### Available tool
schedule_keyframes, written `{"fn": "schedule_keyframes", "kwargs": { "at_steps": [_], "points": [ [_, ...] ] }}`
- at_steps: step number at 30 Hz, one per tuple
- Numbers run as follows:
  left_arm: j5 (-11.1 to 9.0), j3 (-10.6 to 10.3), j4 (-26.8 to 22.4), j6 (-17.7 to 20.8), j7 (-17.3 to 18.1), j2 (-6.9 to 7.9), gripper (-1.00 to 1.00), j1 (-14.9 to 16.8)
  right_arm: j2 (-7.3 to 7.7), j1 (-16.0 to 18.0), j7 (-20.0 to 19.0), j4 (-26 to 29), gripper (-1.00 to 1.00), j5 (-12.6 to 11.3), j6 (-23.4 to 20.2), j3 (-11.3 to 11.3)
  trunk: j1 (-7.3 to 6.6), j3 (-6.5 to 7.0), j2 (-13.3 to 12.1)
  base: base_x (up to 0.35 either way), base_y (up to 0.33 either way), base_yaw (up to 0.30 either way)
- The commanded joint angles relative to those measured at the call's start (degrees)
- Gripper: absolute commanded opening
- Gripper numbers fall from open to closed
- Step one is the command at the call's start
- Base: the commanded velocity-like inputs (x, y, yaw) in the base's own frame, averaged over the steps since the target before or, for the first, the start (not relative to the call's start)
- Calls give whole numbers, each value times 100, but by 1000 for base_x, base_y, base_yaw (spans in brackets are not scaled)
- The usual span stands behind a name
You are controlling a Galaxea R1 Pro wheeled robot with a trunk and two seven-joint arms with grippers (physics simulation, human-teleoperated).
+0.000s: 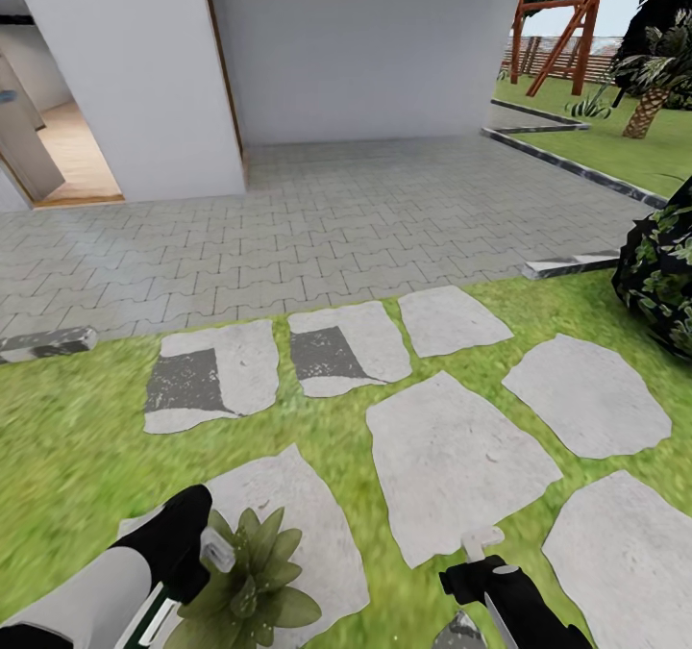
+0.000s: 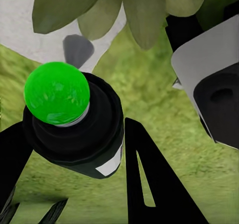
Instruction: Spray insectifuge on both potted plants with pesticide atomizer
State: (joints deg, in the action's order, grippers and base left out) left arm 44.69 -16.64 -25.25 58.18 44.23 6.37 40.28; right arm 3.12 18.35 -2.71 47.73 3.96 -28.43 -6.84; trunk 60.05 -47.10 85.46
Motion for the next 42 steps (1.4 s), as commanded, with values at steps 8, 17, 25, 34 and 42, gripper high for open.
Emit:
{"fn": "schedule_keyframes", "kwargs": {
  "at_steps": [8,17,25,34,42],
  "points": [
    [51,-33,-6,9,40,-9,-100,-37,5,2,-28,14,100,43,-31,-11,0,-5,2,-244,0,0],
    [49,-30,-15,9,40,-22,-100,-38,5,2,-28,16,100,43,-31,-12,0,-5,2,-243,60,-1],
    [48,-26,-23,9,36,-42,-100,-38,5,2,-30,12,100,43,-34,-19,0,-5,2,-120,106,-262],
    [48,-15,1,9,35,-55,-100,-51,5,2,-31,17,100,43,-35,-19,0,-5,2,-1,-31,-37],
    [48,-24,2,9,33,-27,-100,-82,5,2,-31,16,100,43,-36,-19,0,-5,2,-14,-73,-183]
  ]
}}
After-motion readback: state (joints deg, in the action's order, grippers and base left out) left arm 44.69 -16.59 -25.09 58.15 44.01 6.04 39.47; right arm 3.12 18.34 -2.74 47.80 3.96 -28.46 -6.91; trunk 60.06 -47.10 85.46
